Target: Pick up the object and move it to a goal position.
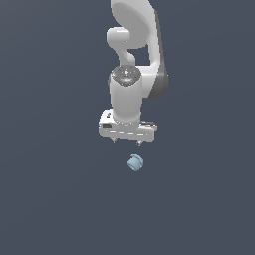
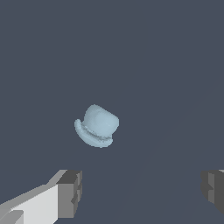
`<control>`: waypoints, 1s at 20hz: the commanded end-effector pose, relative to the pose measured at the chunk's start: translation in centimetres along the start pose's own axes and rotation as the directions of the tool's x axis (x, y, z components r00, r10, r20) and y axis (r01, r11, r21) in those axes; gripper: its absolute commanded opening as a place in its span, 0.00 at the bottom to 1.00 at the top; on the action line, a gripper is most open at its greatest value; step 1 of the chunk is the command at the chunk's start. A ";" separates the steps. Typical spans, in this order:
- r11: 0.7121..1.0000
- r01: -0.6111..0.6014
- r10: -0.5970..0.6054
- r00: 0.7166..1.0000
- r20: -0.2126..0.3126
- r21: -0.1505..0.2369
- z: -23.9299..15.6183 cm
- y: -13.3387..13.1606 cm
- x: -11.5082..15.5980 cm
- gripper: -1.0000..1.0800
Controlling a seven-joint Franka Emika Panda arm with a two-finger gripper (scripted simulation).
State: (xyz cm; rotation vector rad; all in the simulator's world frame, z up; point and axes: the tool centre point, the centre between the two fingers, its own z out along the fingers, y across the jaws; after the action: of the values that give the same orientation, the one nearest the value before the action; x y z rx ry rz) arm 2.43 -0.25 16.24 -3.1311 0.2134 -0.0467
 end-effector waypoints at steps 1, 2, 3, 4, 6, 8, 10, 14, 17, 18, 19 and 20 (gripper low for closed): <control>0.999 -0.040 0.040 0.999 0.003 0.000 0.5 -0.4 0.2 0.96; 0.998 -0.059 0.059 0.998 0.004 0.000 0.8 -0.5 0.3 0.96; 0.997 -0.079 0.079 0.997 0.005 0.000 1.1 -0.7 0.4 0.96; 0.995 -0.100 0.100 0.995 0.006 0.000 1.3 -0.9 0.5 0.96; 0.989 -0.146 0.146 0.989 0.009 0.000 2.0 -1.3 0.8 0.96; 0.981 -0.195 0.195 0.981 0.012 -0.002 2.6 -1.7 1.0 0.96; 0.970 -0.243 0.243 0.970 0.015 -0.003 3.3 -2.1 1.2 0.96; 0.942 -0.334 0.335 0.942 0.019 -0.007 4.6 -2.9 1.6 0.96; 0.921 -0.389 0.390 0.921 0.021 -0.011 5.5 -3.5 1.8 0.96; 0.914 -0.405 0.405 0.914 0.021 -0.012 5.7 -3.6 1.9 0.96; 0.908 -0.420 0.420 0.907 0.022 -0.013 6.0 -3.7 1.9 0.96; 0.901 -0.433 0.433 0.901 0.022 -0.014 6.2 -3.9 2.0 0.96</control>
State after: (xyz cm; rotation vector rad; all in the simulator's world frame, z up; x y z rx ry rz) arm 4.95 3.14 10.49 -3.0171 0.8636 -0.0065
